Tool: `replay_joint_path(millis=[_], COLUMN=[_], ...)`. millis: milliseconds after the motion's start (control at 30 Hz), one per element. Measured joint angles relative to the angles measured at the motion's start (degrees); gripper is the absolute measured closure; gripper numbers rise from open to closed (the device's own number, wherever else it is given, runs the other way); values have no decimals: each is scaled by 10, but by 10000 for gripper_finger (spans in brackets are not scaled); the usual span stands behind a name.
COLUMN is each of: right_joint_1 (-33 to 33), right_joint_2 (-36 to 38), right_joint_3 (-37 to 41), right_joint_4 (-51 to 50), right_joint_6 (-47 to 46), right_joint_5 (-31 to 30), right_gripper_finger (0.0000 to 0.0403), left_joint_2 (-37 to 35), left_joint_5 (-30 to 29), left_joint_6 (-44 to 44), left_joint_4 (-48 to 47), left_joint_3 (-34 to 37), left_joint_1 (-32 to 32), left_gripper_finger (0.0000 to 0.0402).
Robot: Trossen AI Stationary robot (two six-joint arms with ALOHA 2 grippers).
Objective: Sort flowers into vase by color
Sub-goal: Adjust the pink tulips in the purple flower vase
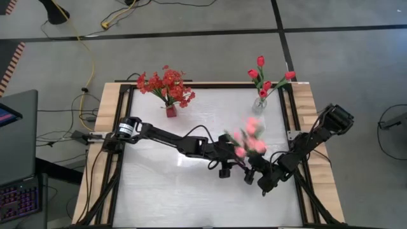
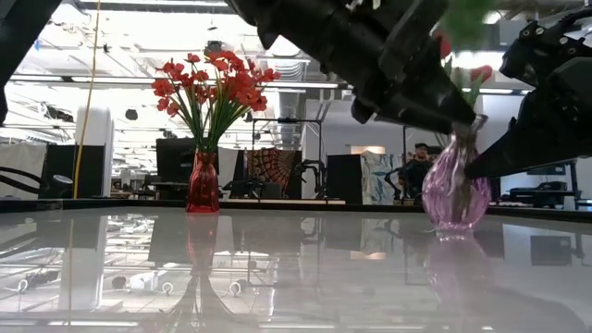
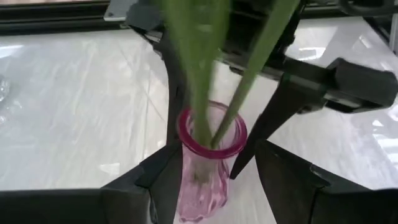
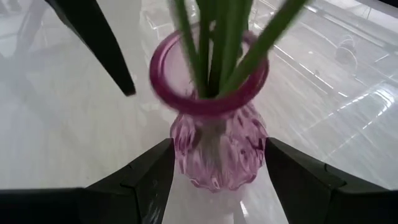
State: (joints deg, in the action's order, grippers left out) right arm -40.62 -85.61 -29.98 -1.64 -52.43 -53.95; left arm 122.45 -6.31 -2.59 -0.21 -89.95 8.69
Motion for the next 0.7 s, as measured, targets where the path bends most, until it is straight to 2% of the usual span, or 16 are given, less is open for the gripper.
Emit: replay_joint_path(millis=[467,700], right_joint_1=[0,0], right_joint_2=[0,1], right_joint_3=[0,-22], right_joint_4=[21,43], right_joint_6=[2,56], right_joint_5=[5,28], right_gripper_finger=[127,127], left_joint_2=[9,13], left_joint_5=[-10,-4], left_joint_6=[-2,-3], left_joint_4=[-26,-39], left_joint_3=[1,1], left_joint_1=[-2,-11], left_gripper_finger=[214,227])
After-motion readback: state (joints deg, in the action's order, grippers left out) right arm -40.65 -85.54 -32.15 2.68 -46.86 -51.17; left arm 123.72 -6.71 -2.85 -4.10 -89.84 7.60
